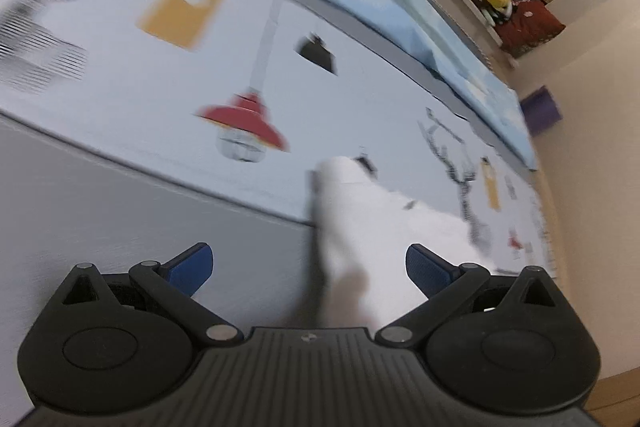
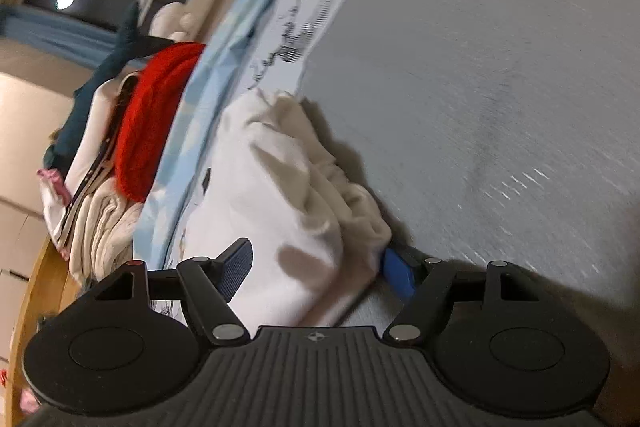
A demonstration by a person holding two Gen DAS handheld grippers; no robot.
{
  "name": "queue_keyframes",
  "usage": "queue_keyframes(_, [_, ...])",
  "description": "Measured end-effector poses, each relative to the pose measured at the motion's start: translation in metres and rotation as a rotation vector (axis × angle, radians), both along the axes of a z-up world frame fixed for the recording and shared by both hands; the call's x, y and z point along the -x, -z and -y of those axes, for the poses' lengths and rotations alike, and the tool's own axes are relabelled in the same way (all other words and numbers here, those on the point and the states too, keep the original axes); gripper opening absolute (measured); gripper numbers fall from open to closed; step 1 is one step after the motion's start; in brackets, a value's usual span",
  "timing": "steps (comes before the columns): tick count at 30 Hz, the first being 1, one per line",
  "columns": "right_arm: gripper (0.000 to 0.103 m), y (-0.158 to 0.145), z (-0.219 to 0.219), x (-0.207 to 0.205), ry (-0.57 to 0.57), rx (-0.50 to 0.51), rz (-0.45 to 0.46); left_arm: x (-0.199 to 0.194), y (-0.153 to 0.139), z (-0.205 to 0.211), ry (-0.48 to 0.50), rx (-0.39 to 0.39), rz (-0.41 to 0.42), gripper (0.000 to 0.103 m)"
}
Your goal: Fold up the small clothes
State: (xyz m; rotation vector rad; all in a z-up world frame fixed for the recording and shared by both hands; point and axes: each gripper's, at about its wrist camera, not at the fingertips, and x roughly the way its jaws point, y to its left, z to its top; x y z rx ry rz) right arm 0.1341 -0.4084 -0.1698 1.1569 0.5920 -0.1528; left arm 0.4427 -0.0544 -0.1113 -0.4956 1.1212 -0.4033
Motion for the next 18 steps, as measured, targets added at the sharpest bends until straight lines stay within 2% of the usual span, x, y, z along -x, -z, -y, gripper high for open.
queue_keyframes(2, [0.067,0.001,0.0,-0.003,-0.012,0.021,0.023,-0.024,0.015,0.016,-0.01,0.016,-0.035,0.103])
queue_keyframes(4, [0.034,0.006,0.002,-0.007,-0.017,0.035,0.02,-0.044,0.033,0.03,-0.061,-0.004,-0.105,0.103])
queue_keyframes(5, [0.03,0.011,0.005,-0.008,-0.024,0.018,0.017,-0.049,0.036,0.034,-0.097,-0.006,-0.116,0.103])
queue_keyframes(6, [0.025,0.015,0.008,-0.009,-0.023,-0.002,0.019,-0.053,0.034,0.037,-0.119,0.006,-0.088,0.103])
queue_keyframes(7, [0.024,0.015,0.008,-0.011,-0.029,-0.001,0.019,-0.057,0.032,0.042,-0.089,0.015,-0.068,0.095])
queue_keyframes(8, [0.023,0.011,0.009,-0.016,-0.047,0.031,0.012,-0.061,0.03,0.046,-0.052,0.008,-0.05,0.054])
queue_keyframes(9, [0.022,0.006,0.011,-0.024,-0.065,0.075,0.002,-0.062,0.03,0.051,-0.002,-0.02,-0.028,0.032])
queue_keyframes(10, [0.022,0.002,0.014,-0.033,-0.075,0.11,-0.004,-0.062,0.031,0.052,0.025,-0.047,-0.016,0.018])
queue_keyframes(14, [0.022,-0.012,0.044,-0.092,-0.128,0.207,-0.033,-0.041,0.039,0.021,0.097,-0.084,0.03,0.016])
queue_keyframes(18, [0.022,-0.03,0.056,-0.181,-0.319,0.334,-0.035,-0.023,0.04,-0.013,0.112,-0.062,0.017,0.016])
